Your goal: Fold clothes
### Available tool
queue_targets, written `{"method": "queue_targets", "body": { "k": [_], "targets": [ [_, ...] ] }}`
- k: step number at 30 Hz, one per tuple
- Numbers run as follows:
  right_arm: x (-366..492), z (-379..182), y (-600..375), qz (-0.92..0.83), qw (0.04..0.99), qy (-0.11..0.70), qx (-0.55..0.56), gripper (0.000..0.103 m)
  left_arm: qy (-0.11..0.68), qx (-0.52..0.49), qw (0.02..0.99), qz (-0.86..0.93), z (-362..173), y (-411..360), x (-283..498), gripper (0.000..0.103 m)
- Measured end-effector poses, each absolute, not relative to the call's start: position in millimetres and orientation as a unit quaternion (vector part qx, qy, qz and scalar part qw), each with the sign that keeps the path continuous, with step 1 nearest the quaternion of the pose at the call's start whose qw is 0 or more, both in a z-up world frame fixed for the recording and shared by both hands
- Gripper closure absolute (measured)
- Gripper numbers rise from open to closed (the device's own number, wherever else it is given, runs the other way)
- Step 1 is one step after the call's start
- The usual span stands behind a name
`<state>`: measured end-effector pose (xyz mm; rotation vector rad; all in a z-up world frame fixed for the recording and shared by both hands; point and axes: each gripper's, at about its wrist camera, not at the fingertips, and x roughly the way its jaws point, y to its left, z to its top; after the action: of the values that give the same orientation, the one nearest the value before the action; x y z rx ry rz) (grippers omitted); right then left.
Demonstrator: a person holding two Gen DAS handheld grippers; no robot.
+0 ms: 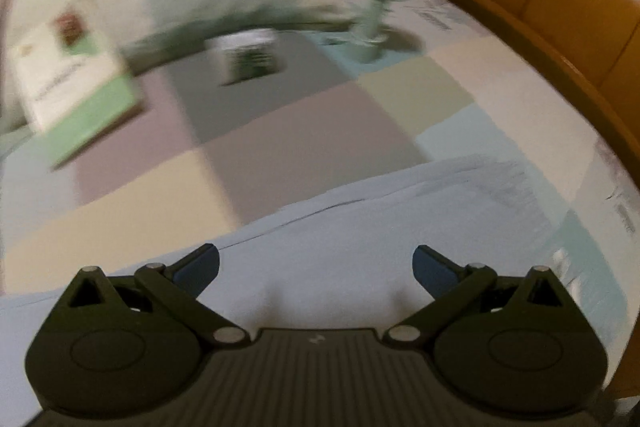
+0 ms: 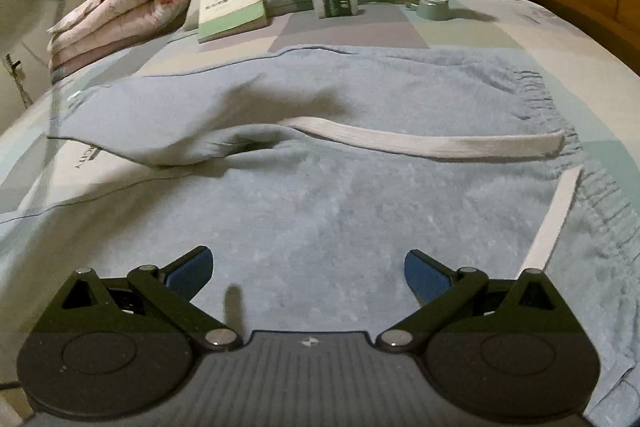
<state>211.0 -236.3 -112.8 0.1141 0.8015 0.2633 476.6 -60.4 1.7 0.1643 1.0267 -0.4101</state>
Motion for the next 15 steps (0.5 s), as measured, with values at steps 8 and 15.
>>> {"method": "queue_targets", "body": {
  "k": [8,15],
  "targets": [
    [201.2,-84.7,-222.7,0.114,0.91,0.39,0.078,0.0,0.48,0.09,0.864,-0.119,-71.0,23.1,443.4,0.001],
    [196.1,-83.5,-221.1,0.093,0.903,0.412,0.075,0.0,0.435,0.066,0.889,-0.126,-136.6,46.7,411.8,0.001]
  ]
}}
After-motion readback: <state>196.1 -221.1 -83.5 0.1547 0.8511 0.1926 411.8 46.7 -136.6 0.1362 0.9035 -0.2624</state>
